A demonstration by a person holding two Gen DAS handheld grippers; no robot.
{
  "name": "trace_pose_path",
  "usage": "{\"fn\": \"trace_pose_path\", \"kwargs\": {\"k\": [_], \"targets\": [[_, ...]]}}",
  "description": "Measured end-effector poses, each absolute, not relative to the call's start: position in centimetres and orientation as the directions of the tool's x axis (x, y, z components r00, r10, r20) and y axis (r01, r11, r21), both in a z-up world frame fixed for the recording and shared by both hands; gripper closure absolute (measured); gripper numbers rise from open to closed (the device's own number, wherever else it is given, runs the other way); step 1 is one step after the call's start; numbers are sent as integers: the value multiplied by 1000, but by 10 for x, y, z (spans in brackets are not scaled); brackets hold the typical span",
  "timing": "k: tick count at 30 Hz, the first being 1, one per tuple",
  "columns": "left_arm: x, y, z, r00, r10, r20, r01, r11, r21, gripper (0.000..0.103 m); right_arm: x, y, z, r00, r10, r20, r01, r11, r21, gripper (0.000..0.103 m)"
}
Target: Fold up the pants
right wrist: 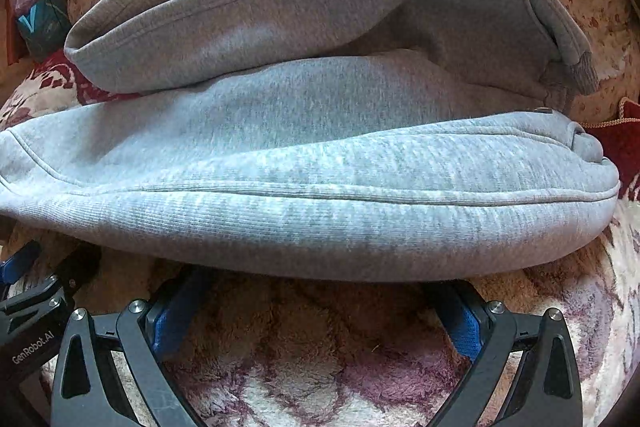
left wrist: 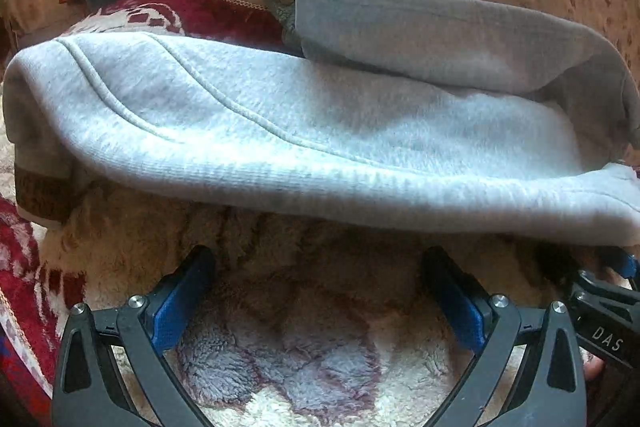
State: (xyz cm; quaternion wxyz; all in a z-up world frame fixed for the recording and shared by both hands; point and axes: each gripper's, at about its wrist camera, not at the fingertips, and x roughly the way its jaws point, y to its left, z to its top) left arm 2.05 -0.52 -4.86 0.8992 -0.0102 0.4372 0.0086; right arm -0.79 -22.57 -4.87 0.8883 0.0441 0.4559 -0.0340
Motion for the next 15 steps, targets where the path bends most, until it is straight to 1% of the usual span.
{"fn": "trace_pose_path", "kwargs": {"k": [4, 9, 14, 15], "targets": [[20, -5, -49, 617, 9, -787, -24, 1000, -7, 0, -5, -232, -53, 581, -26, -814, 101, 994, 40, 0], [17, -14, -48, 616, 52, -786, -26, 999, 45, 0, -4, -237, -52, 584, 13, -812, 87, 993, 79, 0], [14, -30, -44, 636, 127, -761, -32, 990, 139, 0, -10, -252, -48, 559, 105, -822, 17, 990, 138, 0], [15, -30, -43, 637, 129, -760, -32, 989, 141, 0, -11, -255, -46, 551, 132, -824, -5, 988, 154, 0]]}}
